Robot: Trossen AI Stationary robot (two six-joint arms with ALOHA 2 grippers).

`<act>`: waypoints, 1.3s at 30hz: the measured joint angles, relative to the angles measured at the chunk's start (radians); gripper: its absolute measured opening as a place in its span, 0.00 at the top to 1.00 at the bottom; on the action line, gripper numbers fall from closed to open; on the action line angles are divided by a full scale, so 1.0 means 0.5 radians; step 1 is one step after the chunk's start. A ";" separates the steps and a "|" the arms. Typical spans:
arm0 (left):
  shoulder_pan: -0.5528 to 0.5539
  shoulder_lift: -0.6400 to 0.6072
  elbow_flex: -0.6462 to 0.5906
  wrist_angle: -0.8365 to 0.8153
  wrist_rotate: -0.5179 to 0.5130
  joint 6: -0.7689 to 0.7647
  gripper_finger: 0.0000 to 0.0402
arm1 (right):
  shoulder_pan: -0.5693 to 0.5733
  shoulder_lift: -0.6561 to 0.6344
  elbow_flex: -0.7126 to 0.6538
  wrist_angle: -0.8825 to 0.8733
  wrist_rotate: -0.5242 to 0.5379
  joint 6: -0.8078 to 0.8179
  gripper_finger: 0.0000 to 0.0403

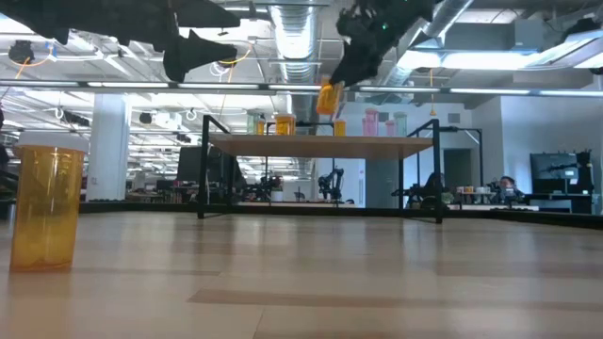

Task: Pick and place medicine bottles onto shelf by color
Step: Put the large orange pill bottle on the shelf

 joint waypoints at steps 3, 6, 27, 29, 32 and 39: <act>0.000 0.000 0.000 0.001 0.000 -0.020 0.31 | 0.001 0.020 -0.003 -0.071 -0.001 -0.034 0.46; 0.000 0.000 0.000 0.005 0.000 -0.025 0.31 | 0.004 0.052 -0.004 -0.161 0.007 -0.041 0.46; 0.000 0.000 0.000 0.020 -0.002 -0.029 0.31 | -0.018 0.123 -0.003 -0.209 0.023 -0.054 0.37; 0.000 0.000 0.000 0.019 -0.003 -0.027 0.31 | -0.020 0.123 -0.003 -0.210 0.023 -0.054 0.37; 0.000 0.000 0.000 0.019 -0.003 -0.025 0.31 | -0.019 0.123 -0.003 -0.214 0.024 -0.054 0.37; 0.000 0.000 0.001 0.019 -0.004 -0.018 0.31 | -0.018 0.123 -0.003 -0.224 0.034 -0.054 0.36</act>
